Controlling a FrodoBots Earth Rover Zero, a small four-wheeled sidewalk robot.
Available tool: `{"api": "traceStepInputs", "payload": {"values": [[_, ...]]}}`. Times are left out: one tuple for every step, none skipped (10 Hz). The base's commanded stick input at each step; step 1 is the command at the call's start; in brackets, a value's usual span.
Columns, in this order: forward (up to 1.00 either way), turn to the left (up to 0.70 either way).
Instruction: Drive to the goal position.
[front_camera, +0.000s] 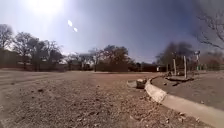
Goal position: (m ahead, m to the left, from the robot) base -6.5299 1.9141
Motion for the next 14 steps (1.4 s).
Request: {"api": "traceStepInputs", "payload": {"values": [[0.00,0.00],[0.00,0.00],[0.00,0.00],[0.00,0.00],[0.06,0.00],[0.27,0.00],[0.50,0.00],[0.50,0.00],[0.50,0.00],[0.50,0.12],[0.50,0.45],[0.50,0.50],[0.50,0.50],[0.50,0.50]]}}
